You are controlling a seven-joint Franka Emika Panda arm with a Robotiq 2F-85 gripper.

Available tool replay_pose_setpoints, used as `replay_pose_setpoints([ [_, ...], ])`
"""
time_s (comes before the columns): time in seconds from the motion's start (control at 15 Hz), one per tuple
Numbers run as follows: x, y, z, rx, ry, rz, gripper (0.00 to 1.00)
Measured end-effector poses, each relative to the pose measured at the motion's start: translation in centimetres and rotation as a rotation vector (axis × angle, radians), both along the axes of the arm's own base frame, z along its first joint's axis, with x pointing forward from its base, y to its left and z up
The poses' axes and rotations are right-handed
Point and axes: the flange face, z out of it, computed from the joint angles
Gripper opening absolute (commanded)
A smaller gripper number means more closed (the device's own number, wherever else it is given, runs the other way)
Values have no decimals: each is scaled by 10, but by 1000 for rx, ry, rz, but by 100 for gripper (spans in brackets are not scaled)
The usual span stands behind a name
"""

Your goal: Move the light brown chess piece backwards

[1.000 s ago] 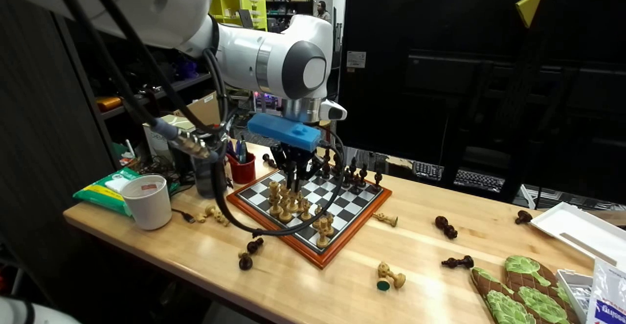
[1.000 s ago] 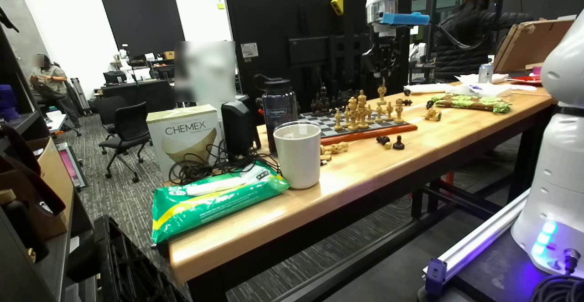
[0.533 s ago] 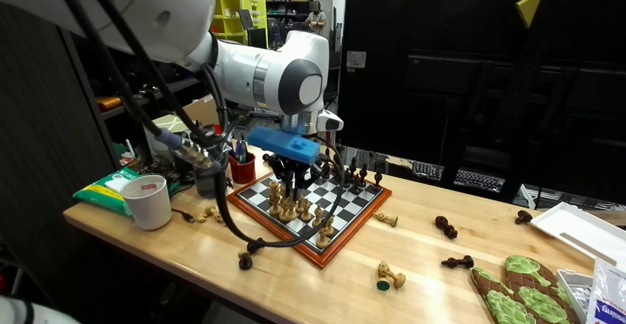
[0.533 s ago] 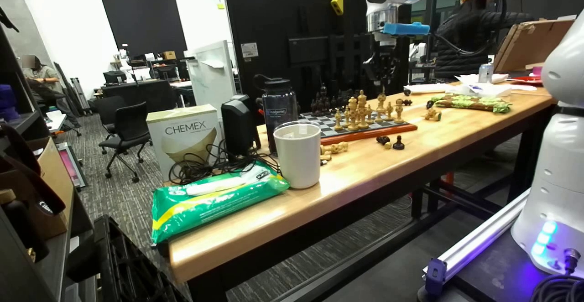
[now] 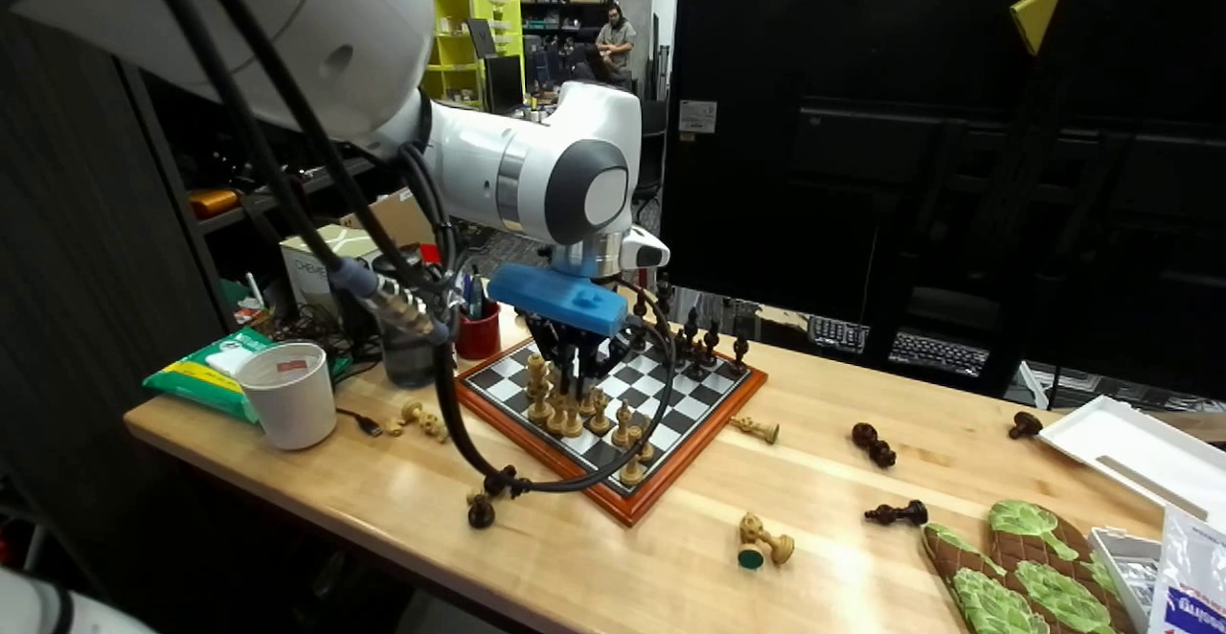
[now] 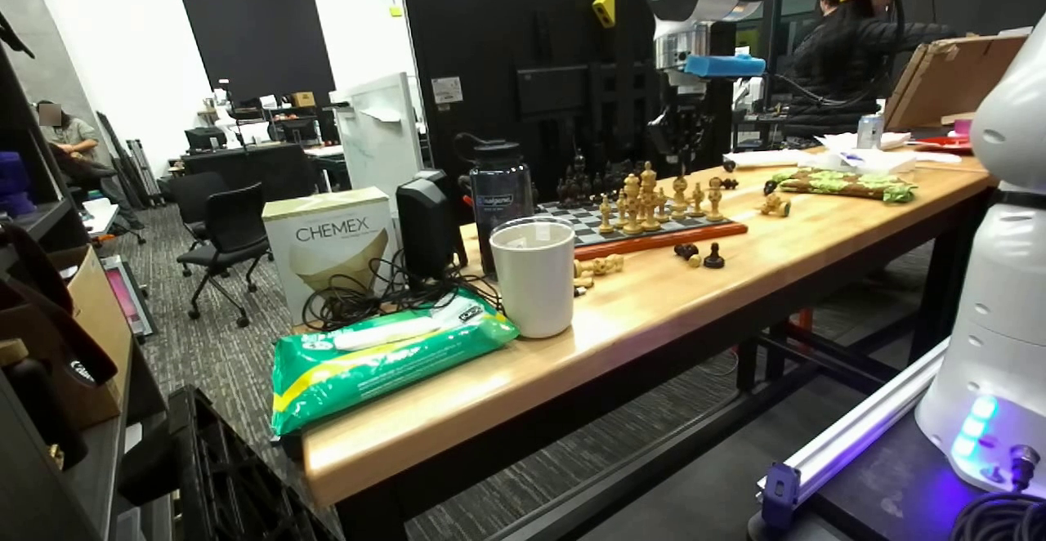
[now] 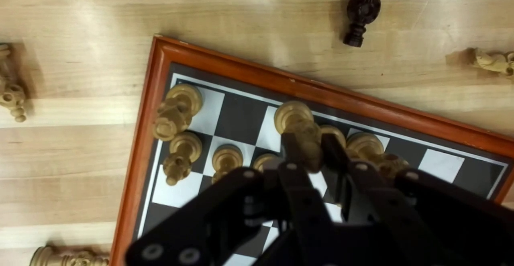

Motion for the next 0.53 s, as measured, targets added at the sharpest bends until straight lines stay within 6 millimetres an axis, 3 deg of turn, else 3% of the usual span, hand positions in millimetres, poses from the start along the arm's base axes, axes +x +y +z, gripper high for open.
replay_pose_setpoints([
  [0.53,8,-1,-17,-3,-10,16,5],
])
